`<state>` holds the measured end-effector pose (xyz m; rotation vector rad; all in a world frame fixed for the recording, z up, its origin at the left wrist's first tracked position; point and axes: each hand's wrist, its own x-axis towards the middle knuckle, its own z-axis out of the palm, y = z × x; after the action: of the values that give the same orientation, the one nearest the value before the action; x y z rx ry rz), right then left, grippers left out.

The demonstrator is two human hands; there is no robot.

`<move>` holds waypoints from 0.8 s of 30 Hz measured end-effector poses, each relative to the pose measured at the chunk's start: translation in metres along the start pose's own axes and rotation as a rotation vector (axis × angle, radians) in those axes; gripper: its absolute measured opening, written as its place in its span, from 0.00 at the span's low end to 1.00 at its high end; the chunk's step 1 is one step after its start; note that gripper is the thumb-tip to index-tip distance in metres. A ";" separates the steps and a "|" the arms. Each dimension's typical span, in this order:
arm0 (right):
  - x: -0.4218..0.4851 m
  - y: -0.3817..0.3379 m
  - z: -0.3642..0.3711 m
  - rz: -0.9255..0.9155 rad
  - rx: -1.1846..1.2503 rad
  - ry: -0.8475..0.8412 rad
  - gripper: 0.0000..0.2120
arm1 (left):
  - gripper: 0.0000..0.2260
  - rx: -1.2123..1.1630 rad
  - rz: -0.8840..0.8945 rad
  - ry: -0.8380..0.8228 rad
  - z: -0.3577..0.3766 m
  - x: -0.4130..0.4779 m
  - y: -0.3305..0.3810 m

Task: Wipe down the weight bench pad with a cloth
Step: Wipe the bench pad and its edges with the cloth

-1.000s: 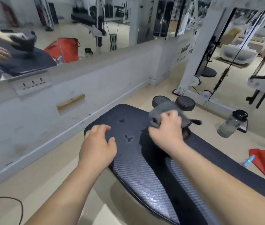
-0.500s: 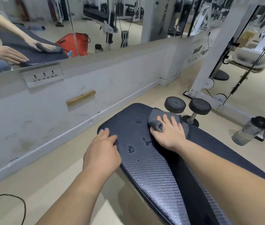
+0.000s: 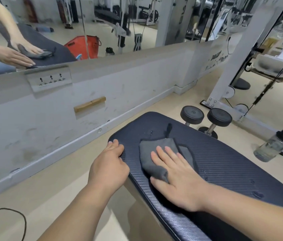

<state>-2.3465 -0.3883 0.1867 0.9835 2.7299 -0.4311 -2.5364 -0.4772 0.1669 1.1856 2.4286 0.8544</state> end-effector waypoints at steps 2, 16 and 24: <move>0.033 0.012 -0.012 0.024 0.013 0.004 0.34 | 0.22 -0.010 0.010 -0.007 0.000 0.001 -0.003; 0.070 -0.016 -0.005 -0.013 0.002 0.125 0.34 | 0.25 -0.111 -0.054 0.036 -0.005 0.005 -0.019; 0.026 -0.021 -0.006 -0.115 -0.083 -0.061 0.34 | 0.16 -0.379 -0.163 0.081 -0.010 0.003 -0.017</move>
<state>-2.3805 -0.3866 0.1885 0.7831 2.7342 -0.3580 -2.5535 -0.4864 0.1641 0.8173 2.2476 1.2598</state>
